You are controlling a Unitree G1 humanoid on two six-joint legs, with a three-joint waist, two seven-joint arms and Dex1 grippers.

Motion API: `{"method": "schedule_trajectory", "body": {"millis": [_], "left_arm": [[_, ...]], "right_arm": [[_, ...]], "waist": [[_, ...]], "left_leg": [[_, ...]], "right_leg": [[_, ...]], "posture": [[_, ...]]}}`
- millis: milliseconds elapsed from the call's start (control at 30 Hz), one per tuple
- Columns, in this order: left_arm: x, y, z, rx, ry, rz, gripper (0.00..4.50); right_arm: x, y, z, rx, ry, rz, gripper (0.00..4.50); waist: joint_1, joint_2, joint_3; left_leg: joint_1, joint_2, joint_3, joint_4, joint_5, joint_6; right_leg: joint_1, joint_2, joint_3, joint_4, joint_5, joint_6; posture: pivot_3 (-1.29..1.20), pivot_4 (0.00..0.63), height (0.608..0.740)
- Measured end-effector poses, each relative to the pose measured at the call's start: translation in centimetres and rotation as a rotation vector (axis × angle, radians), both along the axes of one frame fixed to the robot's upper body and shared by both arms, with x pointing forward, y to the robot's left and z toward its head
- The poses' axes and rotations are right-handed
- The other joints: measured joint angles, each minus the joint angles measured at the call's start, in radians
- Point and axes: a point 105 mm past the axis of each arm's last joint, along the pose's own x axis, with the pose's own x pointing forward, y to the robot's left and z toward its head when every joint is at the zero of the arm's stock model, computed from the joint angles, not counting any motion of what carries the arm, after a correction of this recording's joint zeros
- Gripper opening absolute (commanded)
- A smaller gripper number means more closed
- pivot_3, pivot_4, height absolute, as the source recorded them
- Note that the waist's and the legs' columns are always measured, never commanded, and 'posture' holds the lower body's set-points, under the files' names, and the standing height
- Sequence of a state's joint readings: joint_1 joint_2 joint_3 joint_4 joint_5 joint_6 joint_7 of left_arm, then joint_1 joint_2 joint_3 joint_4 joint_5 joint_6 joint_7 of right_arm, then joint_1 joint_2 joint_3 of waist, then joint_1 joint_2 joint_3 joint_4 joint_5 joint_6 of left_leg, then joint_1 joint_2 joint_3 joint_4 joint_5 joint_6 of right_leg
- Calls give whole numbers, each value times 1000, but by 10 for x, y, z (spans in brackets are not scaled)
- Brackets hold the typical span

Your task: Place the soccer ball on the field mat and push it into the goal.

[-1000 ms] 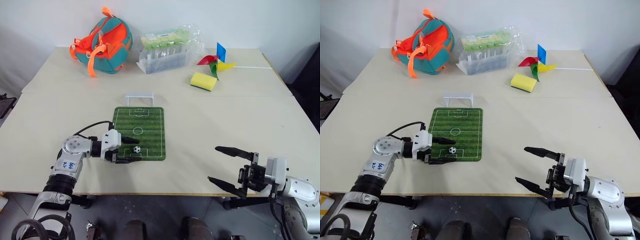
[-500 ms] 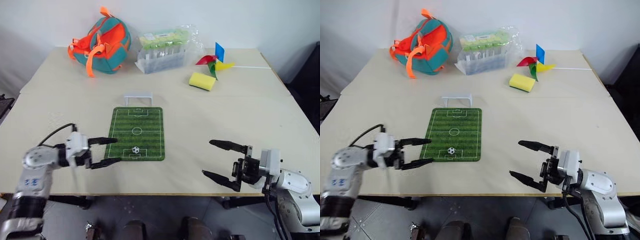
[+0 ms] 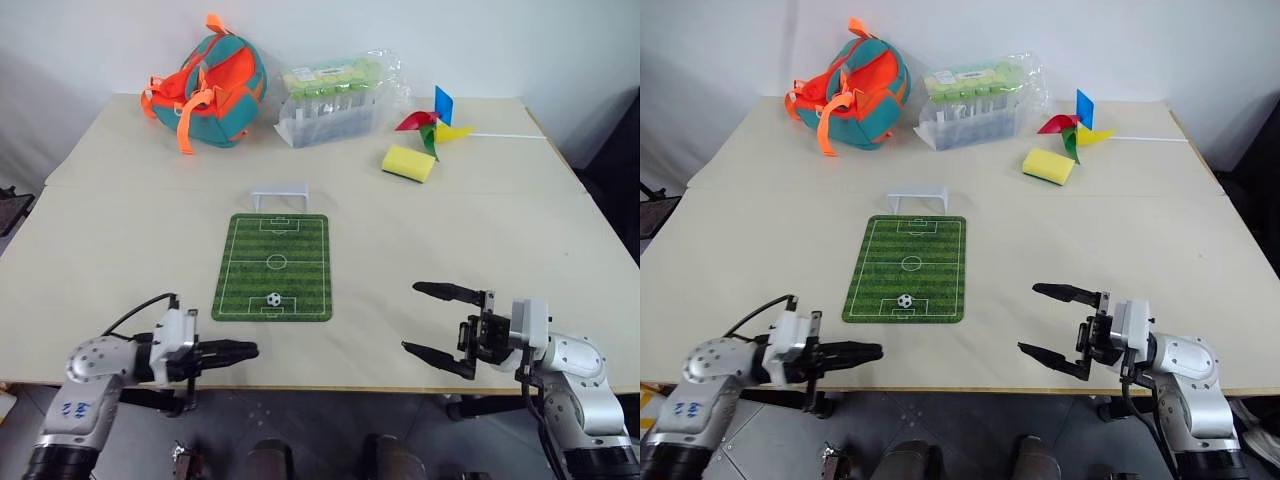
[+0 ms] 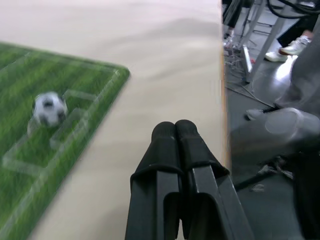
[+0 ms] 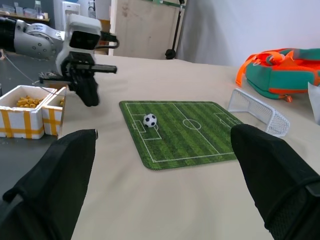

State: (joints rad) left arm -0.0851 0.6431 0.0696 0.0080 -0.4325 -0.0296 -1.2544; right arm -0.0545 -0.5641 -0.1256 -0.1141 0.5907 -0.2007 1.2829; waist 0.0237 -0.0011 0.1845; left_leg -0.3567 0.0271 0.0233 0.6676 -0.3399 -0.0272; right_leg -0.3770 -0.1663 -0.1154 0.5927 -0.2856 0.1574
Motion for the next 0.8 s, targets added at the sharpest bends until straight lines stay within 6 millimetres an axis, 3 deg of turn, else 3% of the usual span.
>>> {"method": "schedule_trajectory", "body": {"millis": [233, 433, 567, 700, 800], "left_arm": [[32, -16, 8, -15, -31, 9, 41], [54, -22, 0, 4, -27, 45, 41], [86, -25, 3, 9, -76, 131, 41], [138, -24, 43, -61, -220, 311, 41], [143, -23, 69, -124, -302, 317, 41]], "right_arm": [[-3, -9, -17, -12, 12, -11, 4500], [-12, -17, -31, -3, 23, -47, 4500], [-17, -19, -35, 19, 8, -90, 4500], [-13, -16, -36, 95, -26, -193, 4500], [-7, -16, -34, 142, -34, -270, 4500]], "waist": [[1, 0, 0], [0, 0, 0], [5, 0, 0], [3, -2, 0], [-13, -1, 0]], "left_leg": [[0, 0, 0, 0, 0, 0], [0, 0, 1, 1, 0, 0], [0, 0, 1, 2, 0, 0], [-1, 0, 1, 4, 0, 0], [1, 0, 3, 0, 0, 0]], "right_leg": [[0, 0, 0, 0, 0, 0], [0, 0, 1, 0, 0, 0], [0, 0, 1, 0, 0, 0], [1, 0, 1, 0, 1, 1], [0, 0, 2, -1, 1, 1]], "posture": [[0, 150, 740], [0, 150, 740], [0, 150, 740], [0, 150, 740], [0, 150, 740]]}}
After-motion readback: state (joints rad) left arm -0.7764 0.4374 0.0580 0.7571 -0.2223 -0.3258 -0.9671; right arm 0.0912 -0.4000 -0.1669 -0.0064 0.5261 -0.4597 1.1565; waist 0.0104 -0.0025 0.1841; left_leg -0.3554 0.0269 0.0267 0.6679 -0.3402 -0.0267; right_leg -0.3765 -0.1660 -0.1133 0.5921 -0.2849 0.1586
